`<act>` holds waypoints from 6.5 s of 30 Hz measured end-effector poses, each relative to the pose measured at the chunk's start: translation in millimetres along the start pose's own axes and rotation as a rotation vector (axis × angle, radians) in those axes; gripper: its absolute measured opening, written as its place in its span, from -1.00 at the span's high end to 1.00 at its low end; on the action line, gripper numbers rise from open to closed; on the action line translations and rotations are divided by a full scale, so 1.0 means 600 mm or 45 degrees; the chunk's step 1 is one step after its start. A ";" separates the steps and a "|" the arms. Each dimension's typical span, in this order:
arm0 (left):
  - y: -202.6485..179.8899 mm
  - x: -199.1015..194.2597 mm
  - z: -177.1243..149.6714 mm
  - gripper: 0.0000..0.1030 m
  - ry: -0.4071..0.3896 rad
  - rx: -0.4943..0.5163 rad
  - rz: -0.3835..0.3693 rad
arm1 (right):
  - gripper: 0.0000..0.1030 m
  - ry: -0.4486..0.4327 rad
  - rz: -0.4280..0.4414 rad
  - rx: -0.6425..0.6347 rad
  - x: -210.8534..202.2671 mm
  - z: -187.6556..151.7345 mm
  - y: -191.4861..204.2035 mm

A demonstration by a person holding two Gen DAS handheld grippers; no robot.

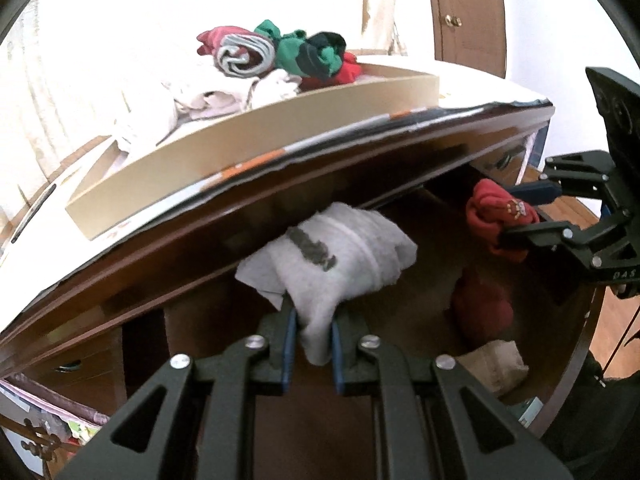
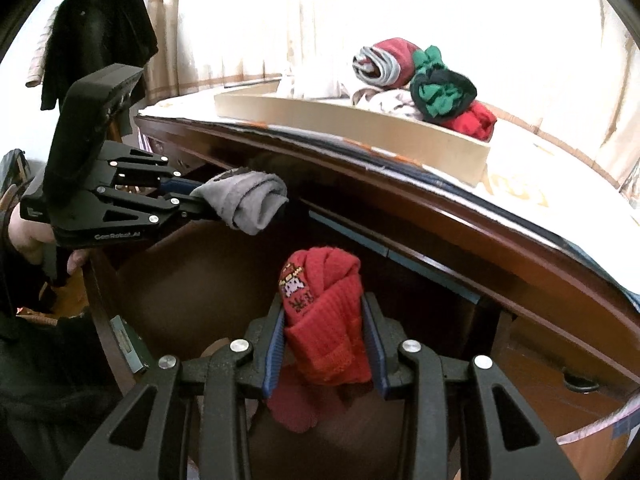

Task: Take underwear out of drawer
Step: 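Lift the held white and red socks up out of the drawer, then carry both held socks over the cardboard tray, then open both grippers to drop the white and red socks into the tray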

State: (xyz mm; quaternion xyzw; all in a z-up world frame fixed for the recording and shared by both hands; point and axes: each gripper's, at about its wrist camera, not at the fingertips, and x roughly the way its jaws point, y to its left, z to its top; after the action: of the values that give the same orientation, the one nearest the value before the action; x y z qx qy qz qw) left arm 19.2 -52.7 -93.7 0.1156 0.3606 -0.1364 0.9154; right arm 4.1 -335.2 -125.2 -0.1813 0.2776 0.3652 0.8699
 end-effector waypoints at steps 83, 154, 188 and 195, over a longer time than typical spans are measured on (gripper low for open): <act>0.099 -0.137 0.037 0.84 -0.499 -0.263 0.099 | 0.26 -0.405 0.010 -0.022 -0.071 0.110 0.016; 0.231 -0.001 0.152 0.84 -0.181 -0.305 0.110 | 0.26 -0.036 0.118 0.191 0.195 0.338 -0.030; 0.222 -0.006 0.133 0.55 -0.173 -0.314 0.103 | -0.04 -0.016 0.120 0.192 0.198 0.325 -0.015; 0.212 -0.028 0.130 0.17 -0.215 -0.319 0.107 | -0.15 -0.030 0.110 0.192 0.185 0.321 -0.011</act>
State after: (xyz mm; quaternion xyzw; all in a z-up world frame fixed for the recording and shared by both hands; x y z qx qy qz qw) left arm 99.0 45.0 -11.9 0.0036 0.2914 -0.0610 0.9546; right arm 140.8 -180.5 -42.3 -0.0988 0.3015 0.3825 0.8678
